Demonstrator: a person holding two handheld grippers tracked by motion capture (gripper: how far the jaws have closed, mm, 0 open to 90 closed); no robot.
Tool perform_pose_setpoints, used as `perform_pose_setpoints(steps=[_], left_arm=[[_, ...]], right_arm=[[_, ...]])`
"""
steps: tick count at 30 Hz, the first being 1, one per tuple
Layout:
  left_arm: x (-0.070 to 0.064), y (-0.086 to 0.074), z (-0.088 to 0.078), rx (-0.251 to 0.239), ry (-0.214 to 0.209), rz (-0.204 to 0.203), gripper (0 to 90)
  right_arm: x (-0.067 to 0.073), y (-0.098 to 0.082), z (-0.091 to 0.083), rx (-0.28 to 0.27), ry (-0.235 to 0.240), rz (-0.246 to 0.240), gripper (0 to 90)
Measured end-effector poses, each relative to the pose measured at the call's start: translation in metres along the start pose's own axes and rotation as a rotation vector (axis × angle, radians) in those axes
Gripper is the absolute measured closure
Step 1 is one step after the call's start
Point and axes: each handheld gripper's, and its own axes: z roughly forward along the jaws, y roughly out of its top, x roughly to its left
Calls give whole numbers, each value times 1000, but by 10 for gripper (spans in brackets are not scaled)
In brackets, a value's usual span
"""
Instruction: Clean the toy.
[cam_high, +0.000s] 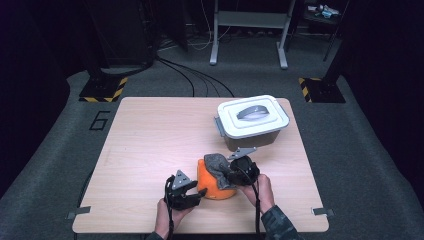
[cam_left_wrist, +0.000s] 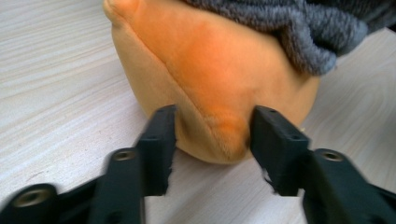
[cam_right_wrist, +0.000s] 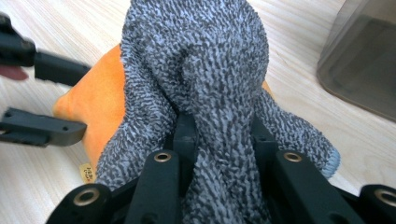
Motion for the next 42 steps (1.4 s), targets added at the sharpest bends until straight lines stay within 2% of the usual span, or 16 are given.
perform_pose_setpoints(steps=[2, 4, 7, 9, 10, 13, 14, 17, 21, 24, 27, 33, 34, 37, 40, 42], left_arm=[[-2, 1, 2, -5, 6, 15, 647], [-5, 2, 3, -6, 22, 5, 698], [-3, 2, 1, -11, 17, -13, 726], [-3, 5, 1, -3, 22, 5, 731], [-5, 6, 2, -3, 22, 2, 734], [-4, 7, 3, 14, 38, 3, 744], [-3, 6, 3, 9, 31, -17, 747], [-4, 5, 2, 4, 30, -14, 758], [-3, 5, 3, 2, 28, -18, 759], [-4, 5, 3, -6, 15, -18, 752], [-4, 4, -1, -20, 10, -10, 581], [-5, 7, 2, -17, 27, 6, 758], [-6, 7, 1, -19, 25, 1, 766], [-9, 8, 0, -17, 27, 12, 775], [-8, 9, 0, -3, 48, 11, 786], [-3, 4, 1, -9, 33, -42, 793]], right_arm=[[0, 1, 0, 3, -1, 3, 713], [0, 2, 0, -4, -11, -2, 711], [4, 7, -12, -58, -6, -15, 710], [12, 15, -20, -100, 30, -18, 710], [17, 19, -19, -101, 36, -40, 710], [28, 23, 3, -26, 5, -90, 712], [27, 21, 8, -18, -14, -96, 714], [15, 14, 4, -27, 23, -42, 714], [2, 1, -11, -8, -54, -31, 713], [-10, -11, -11, -2, -48, 16, 714], [-11, -14, -5, -9, -42, 21, 716], [-7, -5, -8, -31, -53, 20, 715], [-3, 0, -13, -47, -57, 9, 715], [13, 19, -20, -74, 1, -33, 715], [32, 33, 1, -16, -22, -122, 716], [34, 31, 13, 1, -59, -139, 719]])
